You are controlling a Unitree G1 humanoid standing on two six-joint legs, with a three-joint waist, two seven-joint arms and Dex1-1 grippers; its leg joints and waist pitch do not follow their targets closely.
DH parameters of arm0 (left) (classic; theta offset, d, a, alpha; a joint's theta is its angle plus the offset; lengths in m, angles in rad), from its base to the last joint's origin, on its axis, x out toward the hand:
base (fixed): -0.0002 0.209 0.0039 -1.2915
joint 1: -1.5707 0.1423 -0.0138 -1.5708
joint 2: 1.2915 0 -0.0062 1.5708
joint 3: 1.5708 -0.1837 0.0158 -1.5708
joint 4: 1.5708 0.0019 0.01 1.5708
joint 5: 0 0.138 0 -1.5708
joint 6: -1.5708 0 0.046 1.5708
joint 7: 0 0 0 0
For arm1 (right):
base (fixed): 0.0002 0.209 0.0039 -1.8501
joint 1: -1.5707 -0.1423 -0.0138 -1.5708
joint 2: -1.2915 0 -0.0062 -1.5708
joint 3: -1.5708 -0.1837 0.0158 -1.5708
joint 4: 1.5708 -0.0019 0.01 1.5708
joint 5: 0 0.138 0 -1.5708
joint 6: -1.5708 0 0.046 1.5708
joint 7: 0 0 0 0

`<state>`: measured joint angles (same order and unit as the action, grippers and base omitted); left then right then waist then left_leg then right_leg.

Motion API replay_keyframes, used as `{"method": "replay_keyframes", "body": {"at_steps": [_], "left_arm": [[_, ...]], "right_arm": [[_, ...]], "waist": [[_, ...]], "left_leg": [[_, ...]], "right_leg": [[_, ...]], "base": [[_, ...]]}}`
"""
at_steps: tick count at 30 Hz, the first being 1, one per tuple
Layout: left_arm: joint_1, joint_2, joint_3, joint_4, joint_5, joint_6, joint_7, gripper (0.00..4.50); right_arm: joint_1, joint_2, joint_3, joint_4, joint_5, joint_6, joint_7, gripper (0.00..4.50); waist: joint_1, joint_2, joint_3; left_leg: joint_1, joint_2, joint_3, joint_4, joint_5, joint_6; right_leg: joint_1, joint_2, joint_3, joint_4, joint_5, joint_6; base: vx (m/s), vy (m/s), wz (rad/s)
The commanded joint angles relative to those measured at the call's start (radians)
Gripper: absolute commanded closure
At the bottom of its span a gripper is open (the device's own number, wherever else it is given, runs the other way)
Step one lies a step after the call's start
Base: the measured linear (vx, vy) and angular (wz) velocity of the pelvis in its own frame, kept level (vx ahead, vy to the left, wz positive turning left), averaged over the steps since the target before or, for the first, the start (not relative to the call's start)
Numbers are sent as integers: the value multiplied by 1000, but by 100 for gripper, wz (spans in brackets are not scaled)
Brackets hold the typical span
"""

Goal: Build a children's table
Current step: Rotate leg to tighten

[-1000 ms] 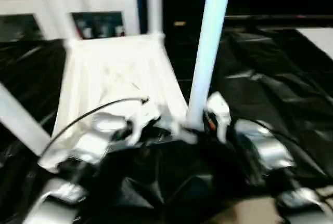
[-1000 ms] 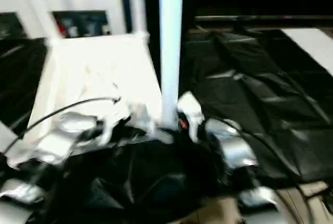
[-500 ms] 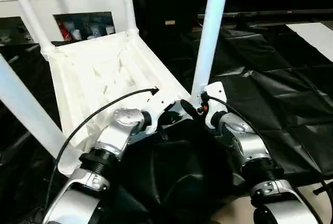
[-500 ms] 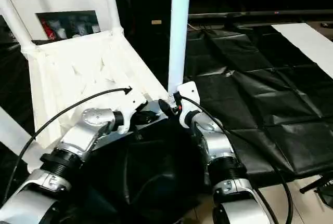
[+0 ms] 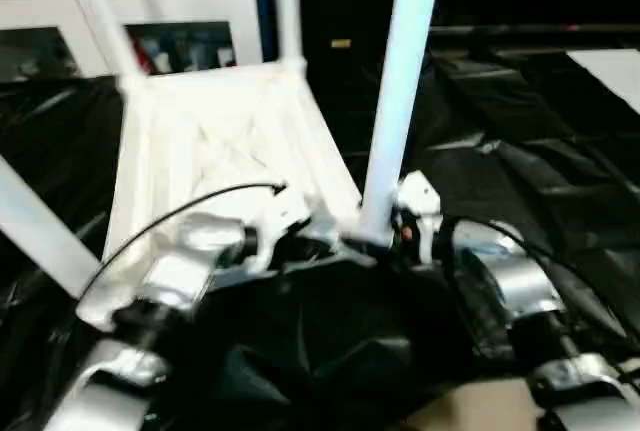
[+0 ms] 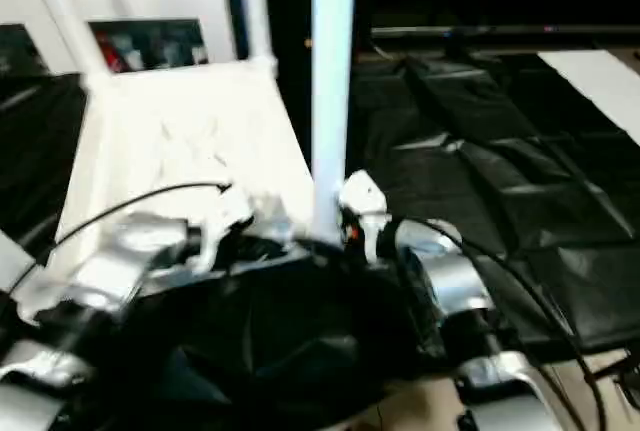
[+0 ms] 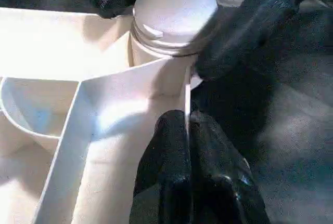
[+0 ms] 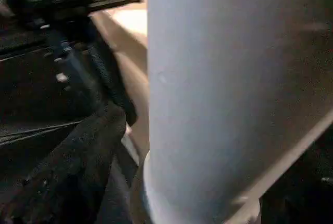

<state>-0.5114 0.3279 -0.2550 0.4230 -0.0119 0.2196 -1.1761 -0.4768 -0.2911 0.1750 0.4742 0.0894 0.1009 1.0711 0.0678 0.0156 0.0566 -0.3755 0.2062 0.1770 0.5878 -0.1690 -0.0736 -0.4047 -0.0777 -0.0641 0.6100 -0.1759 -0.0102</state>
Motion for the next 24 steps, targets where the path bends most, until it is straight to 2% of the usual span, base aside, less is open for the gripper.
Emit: {"method": "replay_keyframes", "body": {"at_steps": [1,2,6,7,9,12,16,20,23,24], "left_arm": [[-11,-24,-26,-80,-67,-34,-66,450],[-3,-8,-29,-93,-74,-31,-96,450],[8,10,-33,-113,-86,-24,-134,450],[12,15,-34,-120,-95,-20,-145,450],[17,20,-36,-129,-100,-16,-154,450],[20,21,-38,-135,-101,-12,-158,450],[24,21,-40,-140,-102,-10,-155,450],[21,8,-37,-134,-91,-3,-117,450],[-8,-35,-14,-86,-62,0,-13,450],[-20,-56,-4,-68,-56,2,26,450]], "right_arm": [[6,-7,43,-37,18,5,54,61],[15,-28,57,-56,22,8,88,61],[22,-42,65,-72,24,18,114,61],[22,-40,61,-73,28,20,118,94],[23,-38,60,-76,31,26,123,94],[25,-38,63,-82,32,30,125,132],[28,-38,68,-91,42,44,131,155],[39,-27,69,-97,42,53,121,185],[35,27,37,-67,33,74,4,187],[28,54,21,-47,26,83,-61,188]], "waist": [[-3,-7,-66],[-2,-5,-67],[-3,-7,-69],[-3,-7,-69],[-3,-6,-67],[-1,-8,-66],[2,-7,-67],[5,-6,-69],[3,-8,-67],[2,-8,-66]], "left_leg": [[13,24,-3,-69,-248,43],[14,25,-4,-70,-247,43],[11,23,-1,-66,-223,53],[12,23,-1,-66,-224,53],[14,24,-1,-67,-233,50],[16,24,-2,-68,-248,42],[14,24,-2,-68,-235,42],[15,24,-2,-67,-220,44],[14,22,0,-66,-227,37],[15,21,-2,-68,-234,28]], "right_leg": [[48,-57,42,-78,-265,-209],[48,-57,42,-78,-261,-209],[50,-56,42,-73,-216,-224],[49,-55,42,-73,-219,-225],[47,-55,42,-75,-241,-223],[46,-55,42,-78,-266,-216],[47,-56,42,-77,-259,-210],[47,-55,42,-74,-231,-215],[46,-54,43,-75,-241,-214],[47,-56,42,-79,-271,-204]], "base": [[0,0,0],[0,0,0],[0,0,0],[0,0,0],[0,0,0],[0,0,0],[0,0,0],[0,0,0],[0,0,0],[0,0,0]]}}
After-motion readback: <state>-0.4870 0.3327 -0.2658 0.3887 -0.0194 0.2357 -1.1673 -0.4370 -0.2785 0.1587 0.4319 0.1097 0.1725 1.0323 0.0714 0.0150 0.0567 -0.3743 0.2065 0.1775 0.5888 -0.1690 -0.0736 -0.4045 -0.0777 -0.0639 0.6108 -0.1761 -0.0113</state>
